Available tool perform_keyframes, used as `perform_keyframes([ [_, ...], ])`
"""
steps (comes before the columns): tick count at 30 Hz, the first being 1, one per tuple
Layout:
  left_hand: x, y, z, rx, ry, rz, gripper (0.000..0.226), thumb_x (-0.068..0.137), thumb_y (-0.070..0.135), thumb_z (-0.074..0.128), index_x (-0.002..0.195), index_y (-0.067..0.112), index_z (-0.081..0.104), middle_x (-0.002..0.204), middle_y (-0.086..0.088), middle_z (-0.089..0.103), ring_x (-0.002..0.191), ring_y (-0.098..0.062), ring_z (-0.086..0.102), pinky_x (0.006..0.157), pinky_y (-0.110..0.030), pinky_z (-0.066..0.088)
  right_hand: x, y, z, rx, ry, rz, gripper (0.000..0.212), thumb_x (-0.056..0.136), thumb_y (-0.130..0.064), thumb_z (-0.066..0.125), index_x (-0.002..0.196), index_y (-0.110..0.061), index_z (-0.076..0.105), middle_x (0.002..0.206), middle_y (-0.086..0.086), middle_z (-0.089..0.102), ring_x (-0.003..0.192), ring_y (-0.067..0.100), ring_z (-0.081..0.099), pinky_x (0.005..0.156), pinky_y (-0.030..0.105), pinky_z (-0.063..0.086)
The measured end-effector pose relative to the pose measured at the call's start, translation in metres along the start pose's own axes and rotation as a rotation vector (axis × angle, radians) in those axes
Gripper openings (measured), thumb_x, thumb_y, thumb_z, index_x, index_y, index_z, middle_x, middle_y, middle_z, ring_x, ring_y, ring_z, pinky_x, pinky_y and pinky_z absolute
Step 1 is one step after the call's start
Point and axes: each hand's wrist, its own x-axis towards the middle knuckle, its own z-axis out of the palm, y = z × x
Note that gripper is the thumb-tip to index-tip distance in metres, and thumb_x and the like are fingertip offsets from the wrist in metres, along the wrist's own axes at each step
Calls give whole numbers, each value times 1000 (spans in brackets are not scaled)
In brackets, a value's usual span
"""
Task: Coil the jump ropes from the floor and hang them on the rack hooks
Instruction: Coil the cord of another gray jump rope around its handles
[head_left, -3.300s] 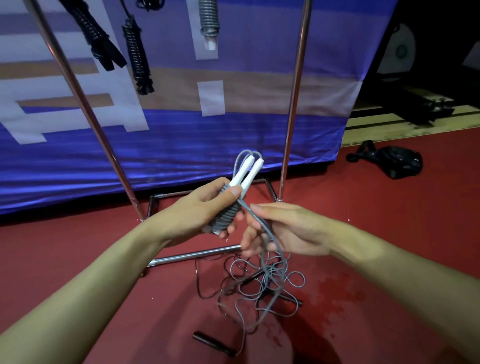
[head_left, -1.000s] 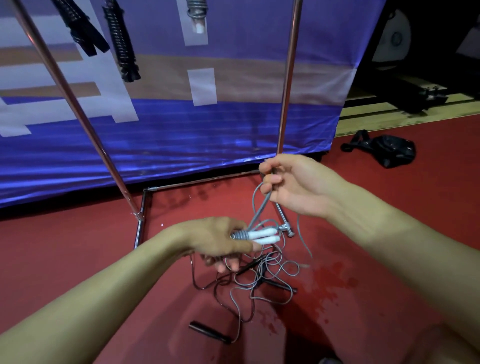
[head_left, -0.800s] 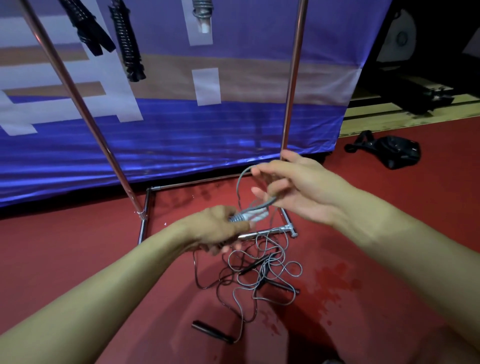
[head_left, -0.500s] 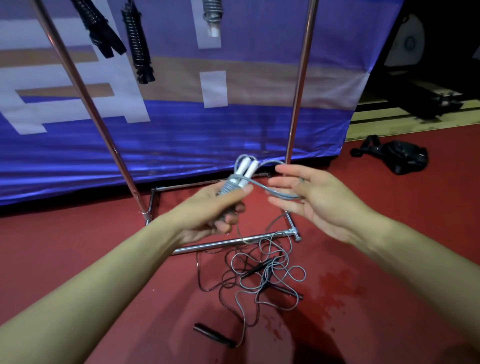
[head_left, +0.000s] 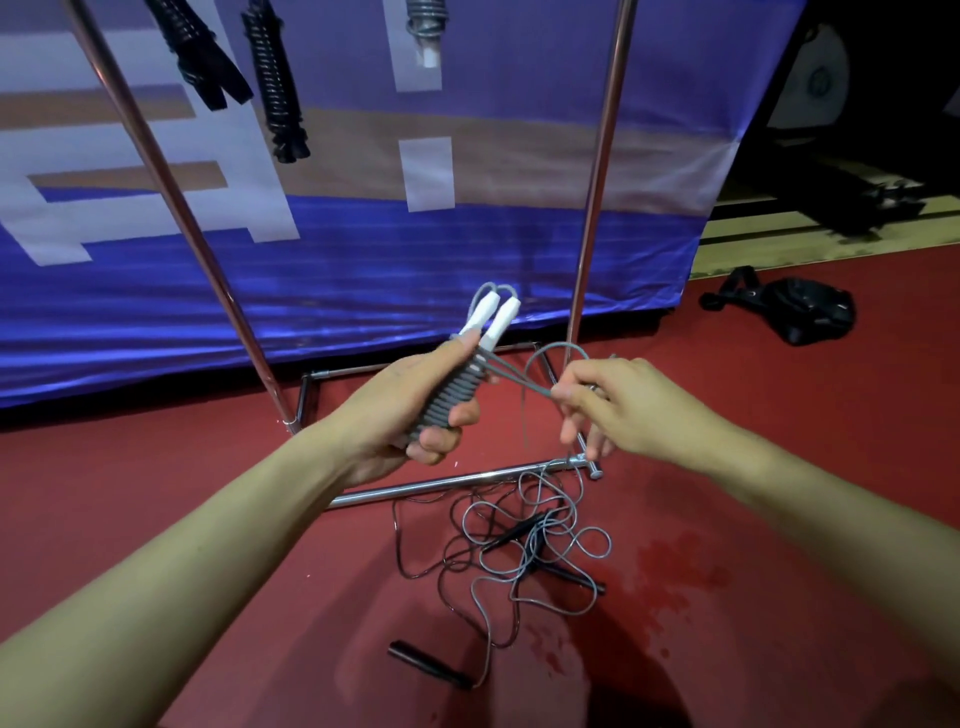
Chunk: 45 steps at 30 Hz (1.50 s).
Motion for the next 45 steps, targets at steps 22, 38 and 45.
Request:
perform_keyframes([
  [22,-6,-14,33,808,-350,-226,23,104,37,59,122,26,51,77,-6,76,48,-17,60,42,-23,38,9,-23,3,1090,-220,205,32,106,8,35,132,-6,49,98,26,74,89,31,76,84,42,63],
  [38,9,-26,33,800,-289,-236,8,101,39,63,103,31,65,77,-7,76,45,-16,57,40,-20,36,14,-32,-2,1115,-118,395,18,109,-6,38,101,0,53,89,9,77,59,8,45,56,22,33],
  [45,17,-38,31,871,-267,-299,11,102,38,61,107,29,65,74,-3,73,45,-13,57,39,-19,35,11,-28,-9,941,-103,310,25,109,-1,36,112,2,61,95,12,78,79,16,73,96,44,57],
])
